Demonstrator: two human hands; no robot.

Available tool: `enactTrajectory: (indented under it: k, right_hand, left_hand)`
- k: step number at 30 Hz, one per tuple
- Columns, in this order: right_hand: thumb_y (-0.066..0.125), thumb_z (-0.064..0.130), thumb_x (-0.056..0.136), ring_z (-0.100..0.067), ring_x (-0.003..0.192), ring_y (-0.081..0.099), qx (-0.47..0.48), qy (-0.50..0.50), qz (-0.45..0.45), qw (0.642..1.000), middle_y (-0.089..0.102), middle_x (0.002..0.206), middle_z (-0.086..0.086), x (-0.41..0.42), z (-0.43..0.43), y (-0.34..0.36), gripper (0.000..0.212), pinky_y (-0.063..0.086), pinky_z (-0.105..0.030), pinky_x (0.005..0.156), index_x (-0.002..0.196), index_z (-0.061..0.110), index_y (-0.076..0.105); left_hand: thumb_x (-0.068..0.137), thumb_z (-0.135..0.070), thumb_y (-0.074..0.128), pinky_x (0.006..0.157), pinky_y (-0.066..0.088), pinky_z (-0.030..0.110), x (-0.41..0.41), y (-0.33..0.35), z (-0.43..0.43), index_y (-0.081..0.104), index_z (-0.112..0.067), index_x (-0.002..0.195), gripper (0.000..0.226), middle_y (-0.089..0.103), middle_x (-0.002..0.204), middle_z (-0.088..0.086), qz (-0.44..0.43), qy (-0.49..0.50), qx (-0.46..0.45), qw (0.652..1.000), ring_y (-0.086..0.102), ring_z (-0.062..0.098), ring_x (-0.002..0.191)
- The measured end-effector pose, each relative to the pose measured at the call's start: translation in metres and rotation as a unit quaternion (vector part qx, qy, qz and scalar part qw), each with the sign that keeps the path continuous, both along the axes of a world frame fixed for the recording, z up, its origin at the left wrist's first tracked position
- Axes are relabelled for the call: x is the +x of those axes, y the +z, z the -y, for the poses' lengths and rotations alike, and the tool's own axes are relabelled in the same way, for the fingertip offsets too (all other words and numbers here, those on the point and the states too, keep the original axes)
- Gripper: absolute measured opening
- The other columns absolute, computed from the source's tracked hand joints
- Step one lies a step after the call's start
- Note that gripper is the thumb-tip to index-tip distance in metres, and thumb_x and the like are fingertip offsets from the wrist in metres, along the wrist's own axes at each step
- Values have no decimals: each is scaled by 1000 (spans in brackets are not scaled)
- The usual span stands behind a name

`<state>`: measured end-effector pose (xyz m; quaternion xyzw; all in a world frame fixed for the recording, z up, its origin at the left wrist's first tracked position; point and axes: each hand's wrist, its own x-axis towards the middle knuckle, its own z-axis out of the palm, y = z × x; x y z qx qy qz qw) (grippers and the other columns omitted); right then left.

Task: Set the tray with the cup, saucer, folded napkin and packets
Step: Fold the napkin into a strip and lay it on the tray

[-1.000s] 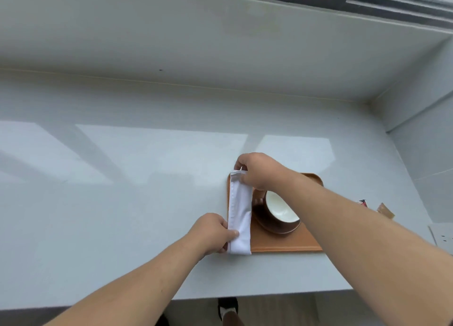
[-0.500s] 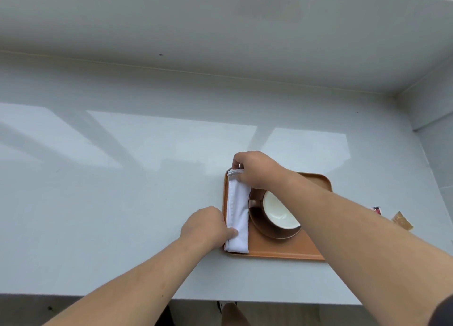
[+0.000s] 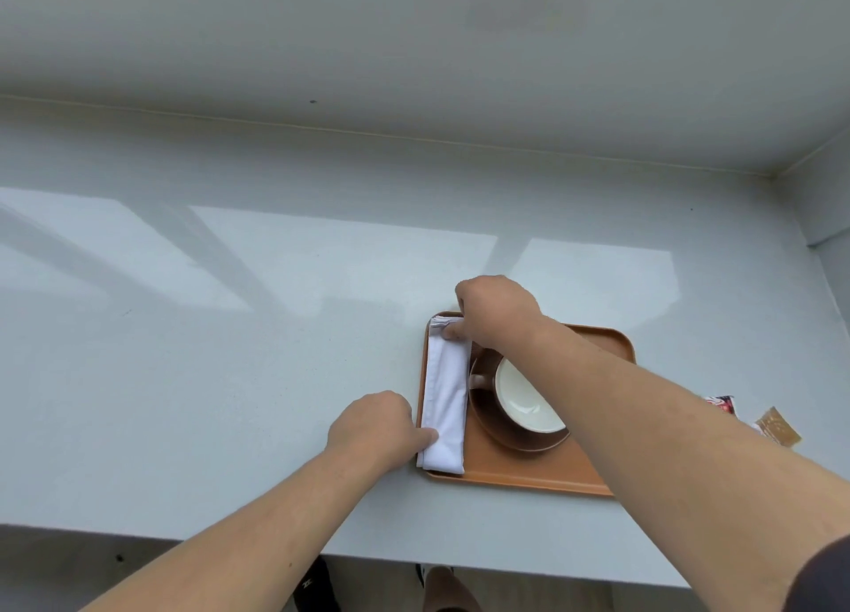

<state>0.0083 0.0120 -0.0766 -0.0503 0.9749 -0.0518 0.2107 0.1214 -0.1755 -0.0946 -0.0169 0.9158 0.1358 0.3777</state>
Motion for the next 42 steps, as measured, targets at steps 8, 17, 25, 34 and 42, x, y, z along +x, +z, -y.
enactTrajectory:
  k: [8, 17, 25, 34, 42]
  right_hand:
    - [79, 61, 74, -16, 57, 48, 10, -54, 67, 996, 55, 67, 1, -10, -4, -1, 53, 32, -25, 49, 62, 17, 52]
    - [78, 68, 70, -16, 59, 48, 24, -67, 70, 995, 56, 72, 2, -8, -5, 3, 57, 42, -29, 59, 68, 19, 50]
    - [63, 41, 90, -24, 75, 49, 70, 28, -71, 995, 65, 94, -3, 23, -1, 12, 28, 36, -33, 64, 82, 15, 53]
    - [57, 32, 93, -25, 88, 54, -102, -137, -208, 963, 63, 93, 0, 96, -61, 74, 15, 46, -37, 67, 96, 18, 61]
    - [57, 27, 94, -21, 100, 57, -75, -293, -163, 939, 65, 102, 3, 188, -192, 61, 16, 47, -35, 72, 106, 21, 65]
  left_hand:
    - [62, -77, 72, 53, 37, 29, 3, 7, -11, 54, -23, 68, 58, 60, 69, -5, 46, -27, -40, 998, 57, 13, 64]
    - [66, -80, 70, 54, 39, 29, 16, 11, -18, 55, -22, 70, 59, 61, 72, -5, 35, -9, -72, 997, 59, 14, 68]
    - [67, -77, 64, 53, 36, 31, 8, 17, -12, 41, -29, 72, 54, 53, 75, -10, -114, -80, -55, 989, 53, 15, 70]
    - [91, -39, 59, 71, 50, 36, -44, 55, -45, 60, -25, 97, 16, 59, 95, -7, -301, -114, 134, 937, 56, 19, 92]
    - [90, -39, 55, 80, 50, 35, -25, 78, -174, 67, -28, 101, 20, 67, 104, -7, -275, -288, 207, 893, 59, 18, 103]
